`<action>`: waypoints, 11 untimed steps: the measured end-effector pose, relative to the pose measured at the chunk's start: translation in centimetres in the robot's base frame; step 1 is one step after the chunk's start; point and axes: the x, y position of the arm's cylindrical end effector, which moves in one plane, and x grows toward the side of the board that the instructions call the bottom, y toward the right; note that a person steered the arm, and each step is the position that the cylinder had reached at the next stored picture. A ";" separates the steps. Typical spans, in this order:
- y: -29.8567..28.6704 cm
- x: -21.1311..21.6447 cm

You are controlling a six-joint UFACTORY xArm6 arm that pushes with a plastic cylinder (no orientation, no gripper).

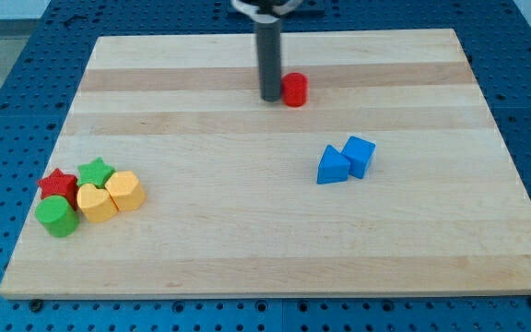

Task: Point at the red star

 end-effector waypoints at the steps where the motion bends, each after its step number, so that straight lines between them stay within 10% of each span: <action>1: 4.4 -0.1; 8: -31.4 8.0; 11: -31.5 14.6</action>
